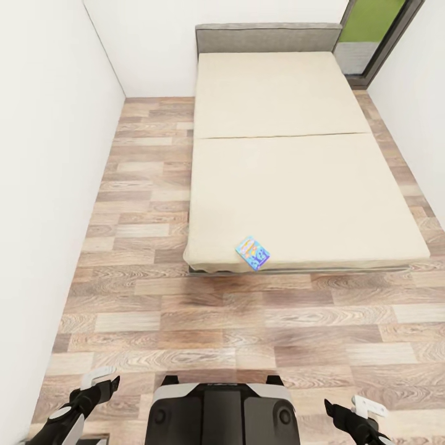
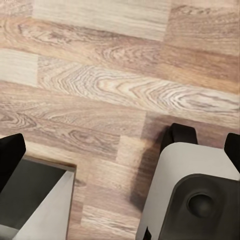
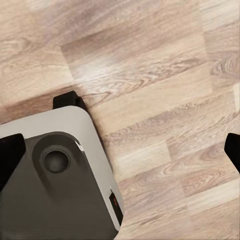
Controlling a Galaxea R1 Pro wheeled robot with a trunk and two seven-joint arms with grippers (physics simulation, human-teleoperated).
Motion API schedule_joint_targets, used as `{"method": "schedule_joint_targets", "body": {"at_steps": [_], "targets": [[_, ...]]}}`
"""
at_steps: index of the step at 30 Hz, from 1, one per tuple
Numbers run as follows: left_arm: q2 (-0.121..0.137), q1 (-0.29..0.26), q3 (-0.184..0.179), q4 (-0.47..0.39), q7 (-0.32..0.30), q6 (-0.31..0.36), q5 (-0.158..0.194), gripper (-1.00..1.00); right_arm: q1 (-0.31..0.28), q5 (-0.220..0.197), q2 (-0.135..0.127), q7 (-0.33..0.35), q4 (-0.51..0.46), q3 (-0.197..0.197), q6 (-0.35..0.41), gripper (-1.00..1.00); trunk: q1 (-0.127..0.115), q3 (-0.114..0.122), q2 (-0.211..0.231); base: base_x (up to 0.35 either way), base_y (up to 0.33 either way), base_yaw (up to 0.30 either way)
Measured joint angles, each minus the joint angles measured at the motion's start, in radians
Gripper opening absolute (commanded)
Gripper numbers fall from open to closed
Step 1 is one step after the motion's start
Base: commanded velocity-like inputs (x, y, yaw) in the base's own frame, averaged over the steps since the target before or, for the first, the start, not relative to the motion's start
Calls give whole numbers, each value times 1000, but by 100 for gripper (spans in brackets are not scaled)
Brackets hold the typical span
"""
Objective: Put all the toys in the child's room - the three board games (two on the bed and one on the table), the two jigsaw puzzles on the table, and the tennis ball on the table - inside the toy box on the table in the child's room.
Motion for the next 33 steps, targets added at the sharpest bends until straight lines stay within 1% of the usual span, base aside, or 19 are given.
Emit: {"method": "schedule_joint_targets", "body": {"at_steps": [25,33], "targets": [[0,0,0,0,0,0,0,100,0,0,0,0,1,0,-2,100,0,42,0,0,0,62],[0,0,-1,0,0,-1,0,100,0,0,0,0,1,0,-3,100,0,55,0,0,0,19]]}}
